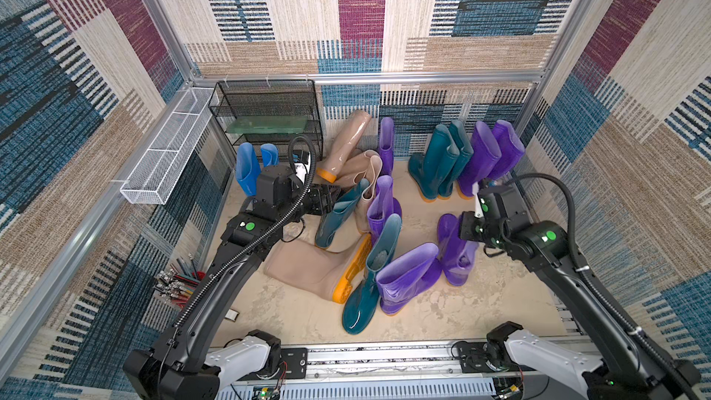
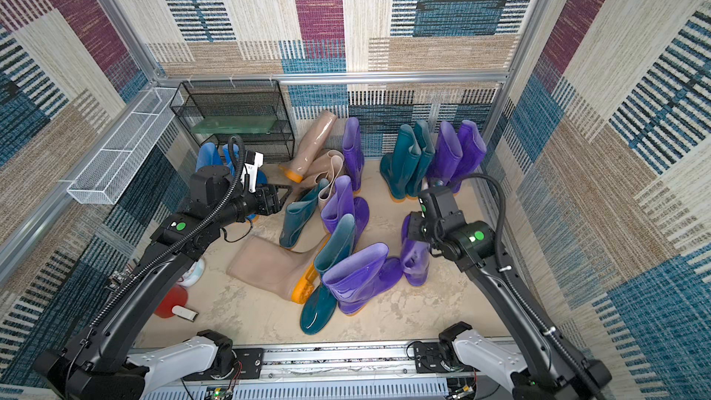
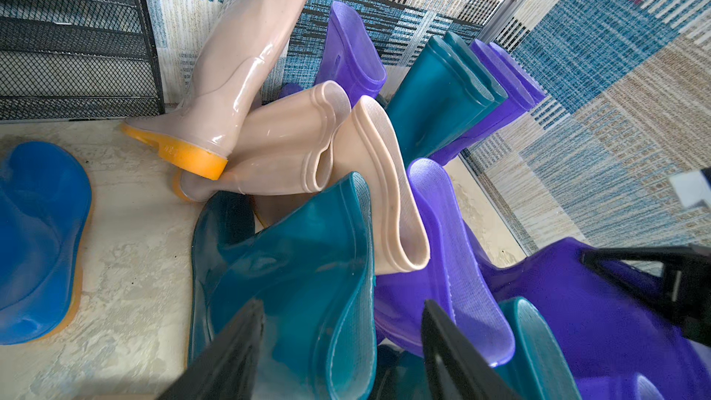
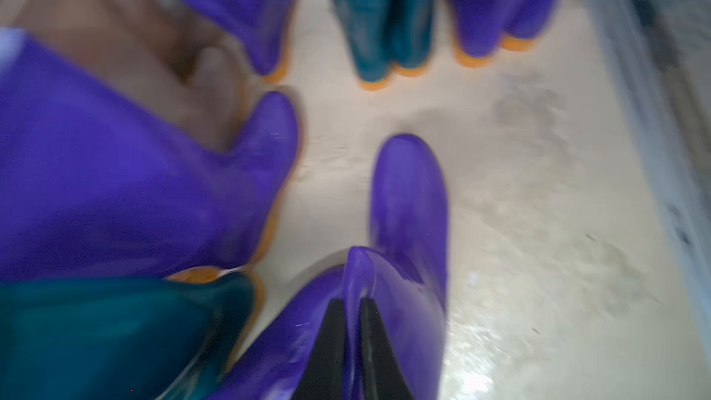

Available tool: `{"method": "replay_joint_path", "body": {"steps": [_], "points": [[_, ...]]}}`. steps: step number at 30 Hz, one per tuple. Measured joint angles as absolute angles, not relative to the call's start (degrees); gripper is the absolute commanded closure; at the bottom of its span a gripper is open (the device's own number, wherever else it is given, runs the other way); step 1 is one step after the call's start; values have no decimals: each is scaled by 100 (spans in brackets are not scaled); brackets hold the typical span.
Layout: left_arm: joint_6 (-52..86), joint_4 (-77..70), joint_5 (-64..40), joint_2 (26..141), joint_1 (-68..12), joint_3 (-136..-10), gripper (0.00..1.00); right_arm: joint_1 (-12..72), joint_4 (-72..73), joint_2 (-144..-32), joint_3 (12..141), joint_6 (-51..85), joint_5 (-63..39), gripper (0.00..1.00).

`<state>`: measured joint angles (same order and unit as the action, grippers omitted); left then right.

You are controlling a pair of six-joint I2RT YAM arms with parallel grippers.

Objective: Match and arrange rain boots in pairs
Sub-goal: Pick up the rain boot at the center of the board, then pair a pair of rain boots at the center of the board.

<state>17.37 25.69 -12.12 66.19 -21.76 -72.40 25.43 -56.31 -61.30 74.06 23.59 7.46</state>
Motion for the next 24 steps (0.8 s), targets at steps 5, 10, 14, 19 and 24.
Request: {"method": "replay_joint_path", "body": {"steps": [5,10,14,19,24], "points": [[1673,2504,-1208,6567,-2176,-7164,33,2609,-5411,-6582,8130,1719,705,100],[1579,2375,-1076,6567,-2176,-7039,33,2364,-4842,-6965,8147,1216,242,100],[1474,2298,-873,6576,-2176,-6925,33,2158,-4359,-7483,8130,1026,-119,100],[1470,2294,-628,6584,-2176,-6967,33,1872,-3975,-8335,8661,939,-425,100],[1479,2316,-574,6595,-2176,-7015,33,1719,-3833,-9314,9614,670,-788,100]]}}
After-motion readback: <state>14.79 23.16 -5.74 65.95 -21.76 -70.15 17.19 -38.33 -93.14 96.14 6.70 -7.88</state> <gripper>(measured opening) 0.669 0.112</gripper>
